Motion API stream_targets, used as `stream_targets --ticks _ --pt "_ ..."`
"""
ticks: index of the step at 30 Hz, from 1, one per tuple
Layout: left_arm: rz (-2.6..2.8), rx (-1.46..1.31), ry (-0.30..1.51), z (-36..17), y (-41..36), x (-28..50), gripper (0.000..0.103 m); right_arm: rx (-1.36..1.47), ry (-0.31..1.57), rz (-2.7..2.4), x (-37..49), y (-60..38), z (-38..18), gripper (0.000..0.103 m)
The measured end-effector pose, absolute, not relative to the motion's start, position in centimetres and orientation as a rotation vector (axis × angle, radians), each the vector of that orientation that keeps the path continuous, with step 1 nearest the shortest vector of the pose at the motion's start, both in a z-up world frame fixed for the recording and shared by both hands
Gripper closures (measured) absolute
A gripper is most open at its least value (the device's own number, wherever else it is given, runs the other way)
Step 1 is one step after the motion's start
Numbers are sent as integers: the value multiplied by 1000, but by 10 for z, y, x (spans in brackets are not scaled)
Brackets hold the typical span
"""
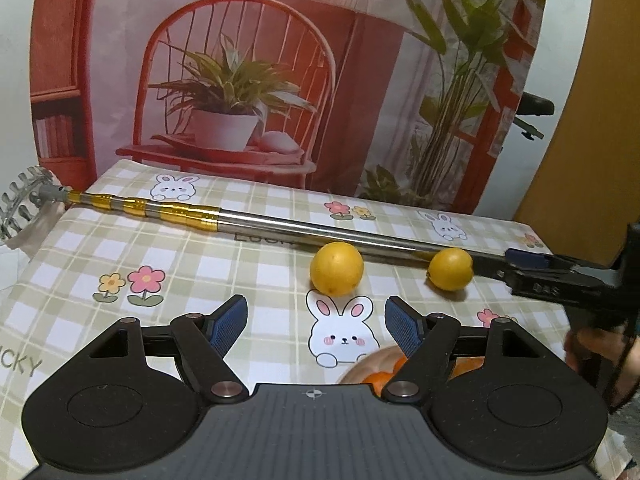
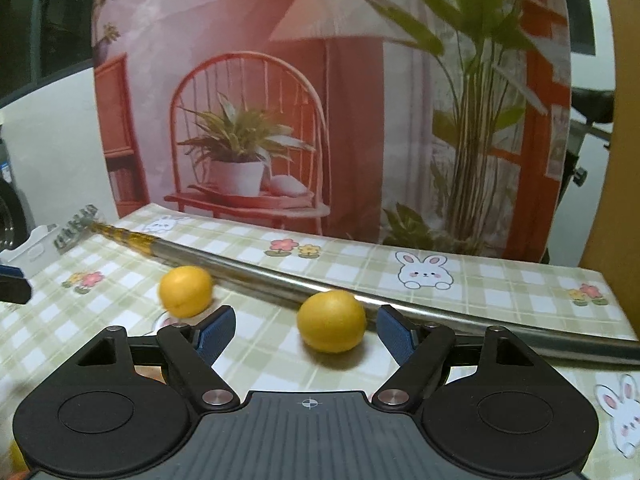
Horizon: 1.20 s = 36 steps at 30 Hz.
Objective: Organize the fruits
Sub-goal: 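Move the right tool to the yellow grapefruit by the rod and grasp it, then carry the grapefruit over the plate, lower it and open the right tool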
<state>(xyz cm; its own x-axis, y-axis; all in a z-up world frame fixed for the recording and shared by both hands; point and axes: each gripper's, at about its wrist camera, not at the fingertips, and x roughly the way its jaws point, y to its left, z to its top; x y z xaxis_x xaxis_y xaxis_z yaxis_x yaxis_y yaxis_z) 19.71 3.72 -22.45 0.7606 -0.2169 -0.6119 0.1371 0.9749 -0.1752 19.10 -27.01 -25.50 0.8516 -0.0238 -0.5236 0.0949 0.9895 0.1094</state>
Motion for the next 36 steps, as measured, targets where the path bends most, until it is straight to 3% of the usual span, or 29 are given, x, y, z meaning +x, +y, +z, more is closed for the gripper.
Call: stream_targets --ticks 19,22,36 --pt "-199 -156 751 -249 42 223 25 307 671 -96 261 -299 -317 39" --pt "-197 -163 754 -249 44 221 25 301 671 -86 262 -296 -316 47" --pt "-218 -182 754 -245 55 199 24 293 589 -1 190 -266 -266 48"
